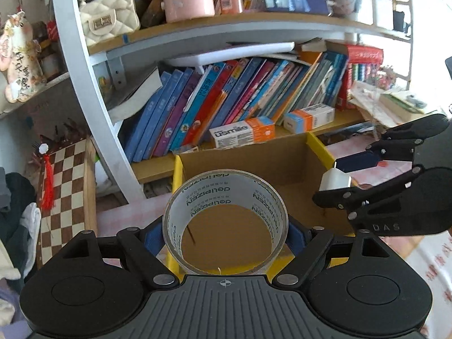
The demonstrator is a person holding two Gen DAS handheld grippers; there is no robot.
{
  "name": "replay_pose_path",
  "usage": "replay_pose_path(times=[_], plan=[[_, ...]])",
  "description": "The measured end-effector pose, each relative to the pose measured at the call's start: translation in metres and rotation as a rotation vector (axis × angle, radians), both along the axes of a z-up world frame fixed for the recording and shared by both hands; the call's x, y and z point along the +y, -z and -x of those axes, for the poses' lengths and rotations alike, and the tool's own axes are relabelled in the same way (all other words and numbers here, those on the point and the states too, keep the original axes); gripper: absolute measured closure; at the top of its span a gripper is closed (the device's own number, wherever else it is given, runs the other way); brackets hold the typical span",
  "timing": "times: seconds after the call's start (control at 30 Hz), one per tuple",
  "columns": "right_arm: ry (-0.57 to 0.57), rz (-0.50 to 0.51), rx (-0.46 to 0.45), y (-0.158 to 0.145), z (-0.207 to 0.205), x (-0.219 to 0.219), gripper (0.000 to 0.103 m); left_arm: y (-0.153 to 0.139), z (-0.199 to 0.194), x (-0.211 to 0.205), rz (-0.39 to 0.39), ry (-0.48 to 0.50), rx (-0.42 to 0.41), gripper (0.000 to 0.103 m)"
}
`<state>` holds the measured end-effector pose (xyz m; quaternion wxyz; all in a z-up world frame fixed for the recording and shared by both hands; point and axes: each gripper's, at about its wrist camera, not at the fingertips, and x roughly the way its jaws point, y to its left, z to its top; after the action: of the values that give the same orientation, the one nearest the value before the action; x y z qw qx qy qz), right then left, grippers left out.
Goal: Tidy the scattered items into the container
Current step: 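Carry the charger and tape roll into the yellow box and release both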
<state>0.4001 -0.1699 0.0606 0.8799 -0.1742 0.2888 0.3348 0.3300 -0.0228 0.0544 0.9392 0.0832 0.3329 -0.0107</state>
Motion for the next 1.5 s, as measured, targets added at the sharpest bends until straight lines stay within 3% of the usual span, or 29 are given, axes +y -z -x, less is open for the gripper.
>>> replay_pose_path(times=[0.17, 0.4, 0.6, 0.83, 0.93, 1.17, 1.37, 1.5], plan=[[-0.014, 0.049, 0.051, 0.019, -0.029, 0.013, 0.058, 0.014, -0.031, 0.003, -0.031, -0.007, 0.040, 0.019], [-0.023, 0.087, 0.121, 0.046, -0.053, 0.022, 0.058, 0.036, -0.058, 0.012, 0.013, -0.029, 0.104, 0.019], [-0.065, 0.129, 0.107, 0.056, -0.054, 0.030, 0.055, 0.055, -0.074, 0.015, 0.039, -0.032, 0.181, 0.018], [-0.122, 0.178, 0.064, 0.061, -0.058, 0.033, 0.052, 0.069, -0.072, 0.004, -0.004, 0.004, 0.248, 0.018], [-0.158, 0.189, 0.072, 0.060, -0.059, 0.034, 0.047, 0.069, -0.070, 0.003, -0.003, -0.013, 0.258, 0.018], [-0.285, 0.231, 0.071, 0.060, -0.061, 0.039, 0.046, 0.068, -0.064, -0.001, -0.010, -0.066, 0.296, 0.018], [-0.397, 0.287, 0.066, 0.061, -0.065, 0.046, 0.045, 0.064, -0.059, 0.001, 0.051, -0.133, 0.308, 0.017], [-0.442, 0.315, 0.051, 0.061, -0.066, 0.050, 0.035, 0.062, -0.054, 0.004, 0.107, -0.133, 0.314, 0.013]])
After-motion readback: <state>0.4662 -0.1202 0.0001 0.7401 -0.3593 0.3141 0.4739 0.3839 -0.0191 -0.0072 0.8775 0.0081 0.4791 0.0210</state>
